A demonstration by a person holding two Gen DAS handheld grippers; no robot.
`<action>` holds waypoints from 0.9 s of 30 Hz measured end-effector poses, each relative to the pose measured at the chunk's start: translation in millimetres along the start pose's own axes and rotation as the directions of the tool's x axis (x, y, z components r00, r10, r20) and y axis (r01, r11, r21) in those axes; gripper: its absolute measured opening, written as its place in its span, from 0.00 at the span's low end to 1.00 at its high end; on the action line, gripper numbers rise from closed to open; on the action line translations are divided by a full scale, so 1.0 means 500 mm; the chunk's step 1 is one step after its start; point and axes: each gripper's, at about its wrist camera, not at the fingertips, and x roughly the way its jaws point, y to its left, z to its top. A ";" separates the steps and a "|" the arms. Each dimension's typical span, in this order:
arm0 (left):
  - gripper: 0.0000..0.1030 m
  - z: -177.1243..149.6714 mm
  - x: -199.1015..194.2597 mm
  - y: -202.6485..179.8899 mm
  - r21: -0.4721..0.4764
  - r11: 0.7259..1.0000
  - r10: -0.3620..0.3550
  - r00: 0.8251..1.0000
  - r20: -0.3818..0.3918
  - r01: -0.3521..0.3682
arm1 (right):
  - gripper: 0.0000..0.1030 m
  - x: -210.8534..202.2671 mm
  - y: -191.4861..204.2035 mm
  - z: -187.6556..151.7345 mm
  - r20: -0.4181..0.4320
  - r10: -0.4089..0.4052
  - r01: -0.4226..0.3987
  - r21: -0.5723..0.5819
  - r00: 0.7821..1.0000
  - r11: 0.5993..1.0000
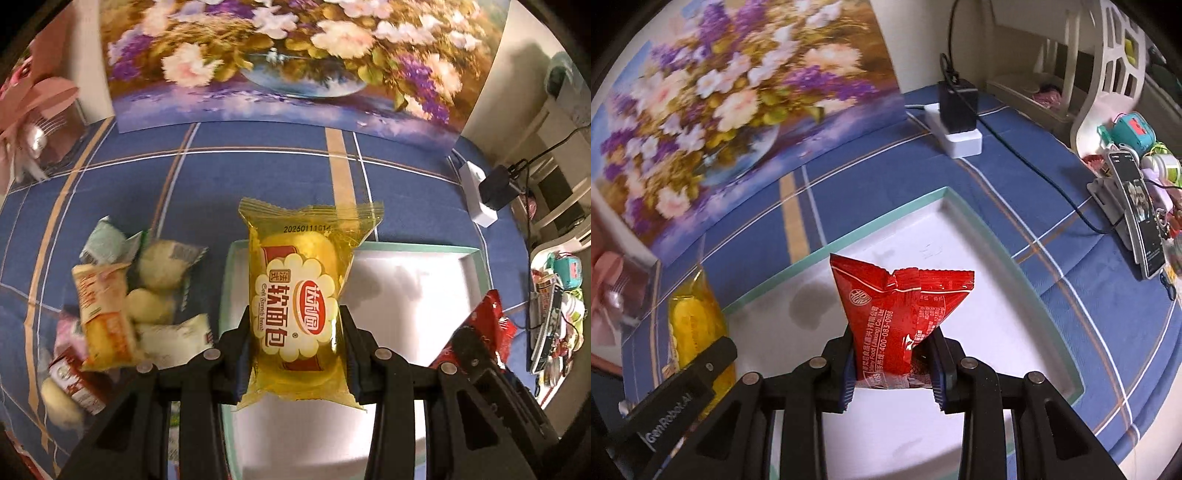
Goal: Organize snacks
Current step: 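Carry both snacks over the white tray and open both tools to drop them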
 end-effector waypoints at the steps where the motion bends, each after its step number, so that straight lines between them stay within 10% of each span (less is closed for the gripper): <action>1: 0.41 0.003 0.008 -0.003 0.005 1.000 0.003 1.000 0.000 -0.003 | 0.34 0.005 -0.001 0.005 0.000 -0.004 0.004 0.000 1.000 1.000; 15: 0.78 -0.003 0.012 0.014 -0.052 0.999 0.007 1.000 0.026 -0.006 | 0.35 0.038 -0.004 0.018 -0.031 -0.037 0.036 -0.019 0.999 0.999; 19: 0.84 -0.022 0.004 0.038 -0.073 0.995 0.067 0.997 0.039 -0.064 | 0.66 0.034 -0.012 0.016 -0.034 -0.049 0.049 -0.007 0.998 0.999; 27: 0.90 -0.065 -0.014 0.098 -0.119 0.984 0.143 0.988 0.059 -0.135 | 0.78 0.003 -0.029 -0.001 -0.036 -0.065 0.065 -0.006 0.997 0.998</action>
